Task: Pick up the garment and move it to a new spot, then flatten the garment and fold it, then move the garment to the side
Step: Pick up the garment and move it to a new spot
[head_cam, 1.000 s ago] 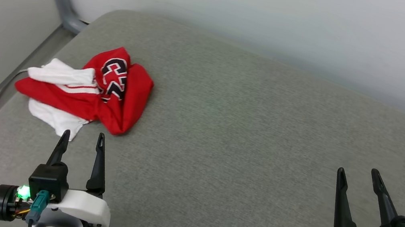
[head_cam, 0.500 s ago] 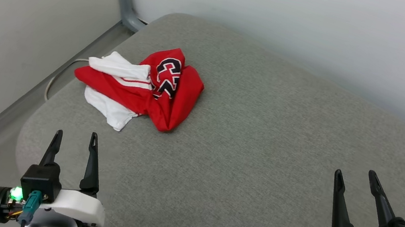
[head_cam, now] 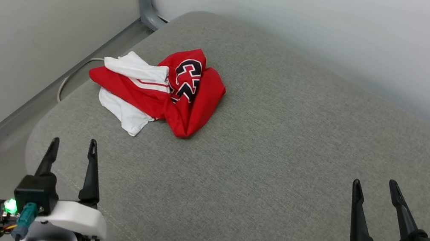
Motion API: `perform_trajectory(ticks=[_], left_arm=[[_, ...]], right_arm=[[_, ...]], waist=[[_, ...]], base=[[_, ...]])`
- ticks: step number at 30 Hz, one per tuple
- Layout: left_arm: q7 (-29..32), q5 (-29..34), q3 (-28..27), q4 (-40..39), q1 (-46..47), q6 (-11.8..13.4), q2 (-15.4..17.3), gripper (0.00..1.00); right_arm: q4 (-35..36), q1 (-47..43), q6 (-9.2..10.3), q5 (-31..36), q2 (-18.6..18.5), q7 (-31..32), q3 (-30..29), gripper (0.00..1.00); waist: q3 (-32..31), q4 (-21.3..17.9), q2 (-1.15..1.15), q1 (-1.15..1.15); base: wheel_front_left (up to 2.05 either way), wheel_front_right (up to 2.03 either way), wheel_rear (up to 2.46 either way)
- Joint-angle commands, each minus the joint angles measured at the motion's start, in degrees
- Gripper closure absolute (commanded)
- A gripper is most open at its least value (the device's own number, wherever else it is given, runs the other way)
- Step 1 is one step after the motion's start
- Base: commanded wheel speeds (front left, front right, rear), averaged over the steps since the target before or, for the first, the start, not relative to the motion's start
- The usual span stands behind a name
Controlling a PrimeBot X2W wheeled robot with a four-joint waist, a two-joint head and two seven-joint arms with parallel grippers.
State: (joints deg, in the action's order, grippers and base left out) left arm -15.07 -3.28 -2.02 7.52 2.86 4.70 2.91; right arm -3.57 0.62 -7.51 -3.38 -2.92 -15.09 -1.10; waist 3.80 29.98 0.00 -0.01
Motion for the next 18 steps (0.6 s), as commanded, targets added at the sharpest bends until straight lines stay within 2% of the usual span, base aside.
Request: perform_trajectory(ticks=[1, 6, 14, 18], left_arm=[[-0.2, -0.1, -0.2, -0.1, 1.1, -0.1, 0.0, 0.0], [-0.2, 0.0, -2.4, -0.4, 5.1, -1.5, 1.3, 0.0], [-0.2, -2.2, -8.6, -0.8, 17.6, -3.8, 4.2, 0.0], [-0.2, -2.9, -11.1, 0.3, 24.9, -6.1, 6.4, 0.0]], right_arm=[[0.3, 0.4, 0.04, 0.4, 0.1, -0.1, -0.1, 0.0], [1.3, 2.0, 0.04, 2.1, 0.1, -0.1, 0.0, 0.0], [4.2, 6.9, 0.04, 6.2, 0.1, -0.1, -0.1, 0.0], [6.0, 9.6, 0.04, 8.2, 0.0, -0.1, 0.2, 0.0]], waist=[[0.5, -0.5, 0.0, 0.01], [3.6, -3.1, 0.0, 0.01], [12.8, -7.7, 0.0, 0.01], [17.6, -9.4, 0.0, 0.01]], base=[[0.0, 0.0, 0.0], [0.0, 0.0, 0.0], [0.0, 0.0, 0.0], [0.0, 0.0, 0.0]])
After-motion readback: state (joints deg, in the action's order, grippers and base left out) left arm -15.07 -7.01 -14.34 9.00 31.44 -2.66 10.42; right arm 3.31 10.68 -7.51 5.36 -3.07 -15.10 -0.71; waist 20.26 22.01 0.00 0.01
